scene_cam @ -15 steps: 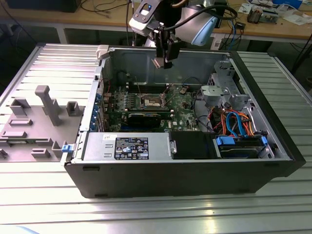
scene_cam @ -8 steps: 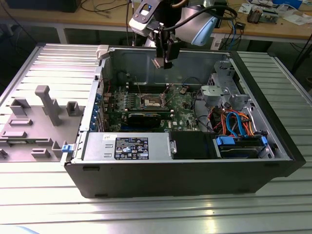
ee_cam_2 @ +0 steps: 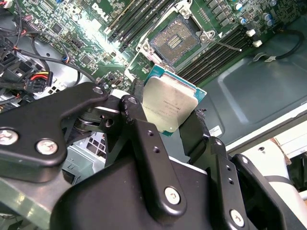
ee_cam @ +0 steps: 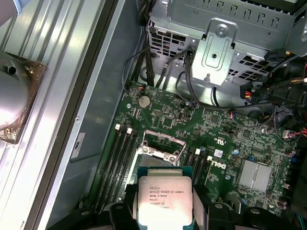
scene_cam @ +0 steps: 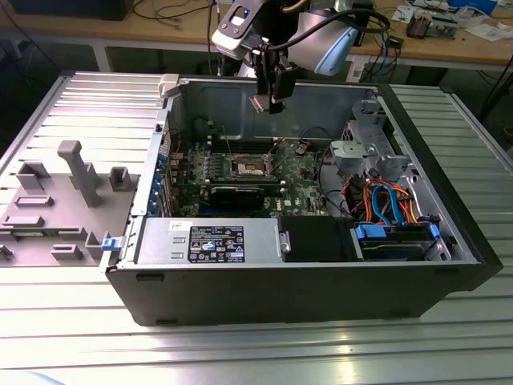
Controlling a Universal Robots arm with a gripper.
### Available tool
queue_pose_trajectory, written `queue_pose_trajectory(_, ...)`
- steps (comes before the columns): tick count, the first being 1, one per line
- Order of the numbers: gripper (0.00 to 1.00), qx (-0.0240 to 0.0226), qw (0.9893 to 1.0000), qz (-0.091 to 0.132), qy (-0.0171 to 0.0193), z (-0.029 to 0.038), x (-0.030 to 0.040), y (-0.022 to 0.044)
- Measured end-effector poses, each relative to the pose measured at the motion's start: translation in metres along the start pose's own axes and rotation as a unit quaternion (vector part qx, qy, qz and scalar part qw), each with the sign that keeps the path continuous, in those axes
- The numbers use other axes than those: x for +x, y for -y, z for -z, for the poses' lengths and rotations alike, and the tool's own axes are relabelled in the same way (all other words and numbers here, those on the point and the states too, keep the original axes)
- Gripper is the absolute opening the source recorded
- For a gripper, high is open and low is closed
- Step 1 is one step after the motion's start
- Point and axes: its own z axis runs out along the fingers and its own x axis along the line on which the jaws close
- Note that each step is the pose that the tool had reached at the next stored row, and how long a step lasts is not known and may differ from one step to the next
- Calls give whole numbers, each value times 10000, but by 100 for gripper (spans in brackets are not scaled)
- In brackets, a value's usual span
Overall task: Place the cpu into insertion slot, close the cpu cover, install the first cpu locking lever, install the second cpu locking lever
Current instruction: 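Place the cpu into insertion slot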
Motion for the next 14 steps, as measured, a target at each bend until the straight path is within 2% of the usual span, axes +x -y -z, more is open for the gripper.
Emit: queue_pose_trajectory(14, 54, 0, 10000, -41, 4, -6, 1, 0)
